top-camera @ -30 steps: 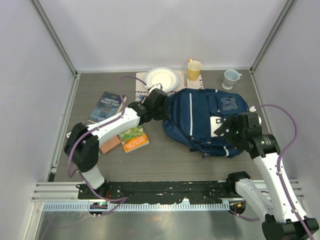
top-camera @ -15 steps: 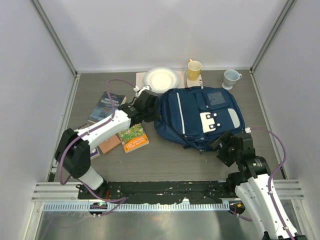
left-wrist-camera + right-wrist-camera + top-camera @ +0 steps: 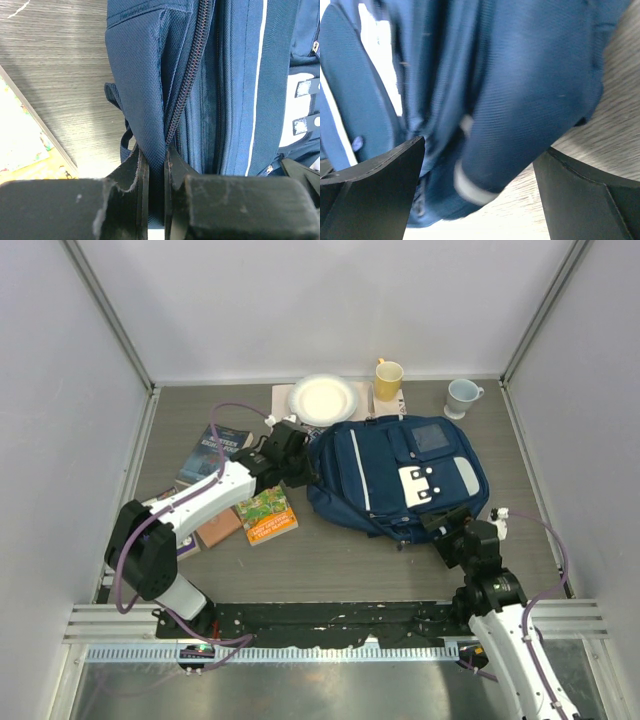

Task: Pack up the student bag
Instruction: Pick up the student bag at the center of the board, then unzip the student bag at the center of the board.

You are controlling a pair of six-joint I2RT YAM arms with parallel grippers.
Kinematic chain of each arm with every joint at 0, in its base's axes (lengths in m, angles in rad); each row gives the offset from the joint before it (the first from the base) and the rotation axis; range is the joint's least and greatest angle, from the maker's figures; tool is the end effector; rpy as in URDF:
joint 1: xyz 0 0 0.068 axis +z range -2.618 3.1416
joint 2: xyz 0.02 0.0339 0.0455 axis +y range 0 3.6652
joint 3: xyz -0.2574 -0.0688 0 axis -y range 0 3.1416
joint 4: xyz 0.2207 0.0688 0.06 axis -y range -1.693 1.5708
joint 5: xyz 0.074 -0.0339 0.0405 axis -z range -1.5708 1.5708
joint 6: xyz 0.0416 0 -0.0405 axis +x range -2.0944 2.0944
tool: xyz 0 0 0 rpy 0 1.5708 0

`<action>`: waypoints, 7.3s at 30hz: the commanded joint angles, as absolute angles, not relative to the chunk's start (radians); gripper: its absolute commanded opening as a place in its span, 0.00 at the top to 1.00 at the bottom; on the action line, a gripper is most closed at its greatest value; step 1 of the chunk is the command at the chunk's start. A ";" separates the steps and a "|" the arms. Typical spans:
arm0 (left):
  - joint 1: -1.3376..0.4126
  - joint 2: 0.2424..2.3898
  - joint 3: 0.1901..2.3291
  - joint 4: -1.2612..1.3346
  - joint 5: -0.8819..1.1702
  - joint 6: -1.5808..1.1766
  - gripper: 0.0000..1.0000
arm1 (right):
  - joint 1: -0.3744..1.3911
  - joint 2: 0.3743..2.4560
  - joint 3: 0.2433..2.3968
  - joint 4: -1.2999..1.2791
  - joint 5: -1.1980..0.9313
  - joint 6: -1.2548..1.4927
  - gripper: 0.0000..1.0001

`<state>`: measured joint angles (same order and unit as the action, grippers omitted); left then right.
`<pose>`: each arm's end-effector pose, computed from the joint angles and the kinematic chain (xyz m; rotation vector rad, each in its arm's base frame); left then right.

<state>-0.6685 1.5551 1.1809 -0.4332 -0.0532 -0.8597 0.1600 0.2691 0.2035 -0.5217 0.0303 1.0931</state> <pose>0.2550 -0.1986 0.2626 -0.2631 2.4661 -0.6411 0.0913 0.0135 0.1633 1.0238 1.9923 0.6760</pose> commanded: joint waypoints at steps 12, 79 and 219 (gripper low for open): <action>-0.638 1.537 1.181 -0.362 0.182 -0.842 1.00 | 0.164 0.314 0.055 -0.132 0.110 1.131 0.08; -1.488 1.564 1.123 0.060 -0.554 -0.680 0.03 | 0.196 0.491 0.678 -0.724 0.247 1.684 0.99; -1.437 1.542 1.023 0.058 -0.502 -0.703 1.00 | 0.038 0.428 0.451 -0.672 -0.577 0.986 0.10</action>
<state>-1.4406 1.5753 0.9619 -0.0284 -0.5114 -0.7422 0.0372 0.4290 0.4976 -0.7940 -0.4427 0.8841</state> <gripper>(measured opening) 0.033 0.898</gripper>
